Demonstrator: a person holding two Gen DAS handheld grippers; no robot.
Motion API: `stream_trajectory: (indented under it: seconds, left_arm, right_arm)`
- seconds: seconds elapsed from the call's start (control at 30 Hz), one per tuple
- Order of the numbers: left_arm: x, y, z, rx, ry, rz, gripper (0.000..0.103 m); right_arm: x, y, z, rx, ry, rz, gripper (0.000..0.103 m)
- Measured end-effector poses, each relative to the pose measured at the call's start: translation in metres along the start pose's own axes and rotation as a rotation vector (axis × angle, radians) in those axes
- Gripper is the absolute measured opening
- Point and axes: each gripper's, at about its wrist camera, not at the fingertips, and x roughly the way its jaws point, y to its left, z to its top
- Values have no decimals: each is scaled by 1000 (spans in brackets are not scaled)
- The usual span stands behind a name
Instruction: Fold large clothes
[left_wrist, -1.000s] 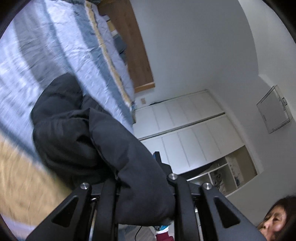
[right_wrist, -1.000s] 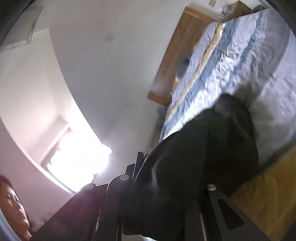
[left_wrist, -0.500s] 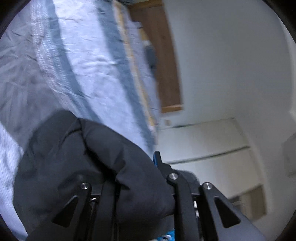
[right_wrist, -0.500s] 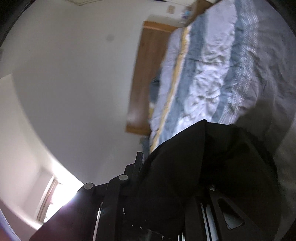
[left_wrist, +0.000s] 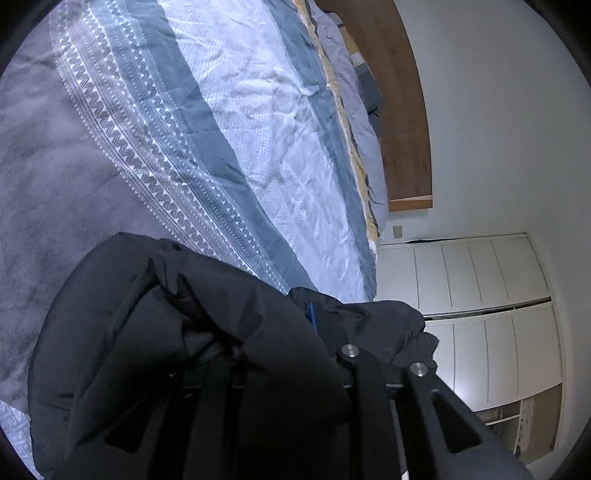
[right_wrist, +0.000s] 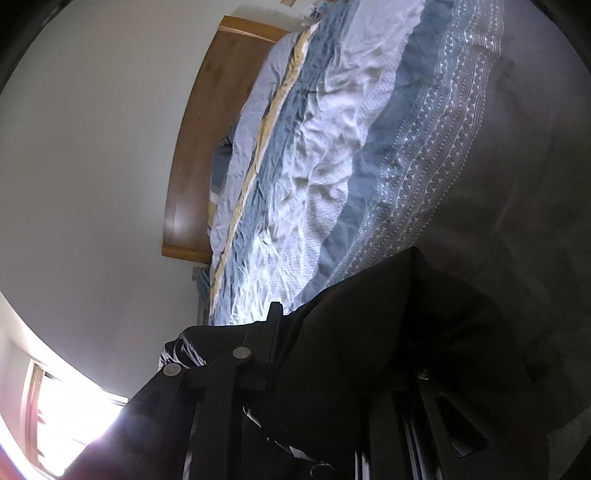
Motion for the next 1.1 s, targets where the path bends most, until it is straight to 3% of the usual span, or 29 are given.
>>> stream_trajectory:
  seconds: [0.1, 0.17, 0.23, 0.3, 0.43, 0.5, 0.63, 0.8, 0.97, 1.1]
  left_arm:
    - [-11, -7, -1, 4, -2, -30, 29]
    - [-22, -15, 2, -2, -14, -68, 40]
    - [-36, -23, 7, -35, -23, -97, 44]
    - [-49, -31, 12, -61, -41, -122, 48]
    - [-75, -43, 13, -119, -71, -162, 52]
    - [-91, -52, 11, -114, -94, -139, 53]
    - [-126, -74, 3, -67, -136, -103, 54]
    - [-146, -138, -40, 224, -151, 142, 54]
    - [-113, -172, -97, 448, -88, 275, 54]
    - [-66, -178, -129, 554, -29, 330, 54]
  right_arm:
    - [-2, 0, 2, 12, 13, 11, 21]
    - [-6, 5, 5, 9, 19, 27, 36]
    - [-15, 12, 6, 2, 6, 46, 80]
    - [-24, 21, 10, 12, -5, 85, 100]
    - [-50, 34, 20, 21, -35, 106, 100]
    - [-68, 39, 24, 30, -59, 98, 100]
    - [-95, 65, 15, -97, -41, 47, 98]
    - [-110, 120, -22, -348, -12, -2, 90]
    - [-89, 170, -83, -609, 34, -93, 89]
    - [-65, 188, -121, -714, 67, -133, 88]
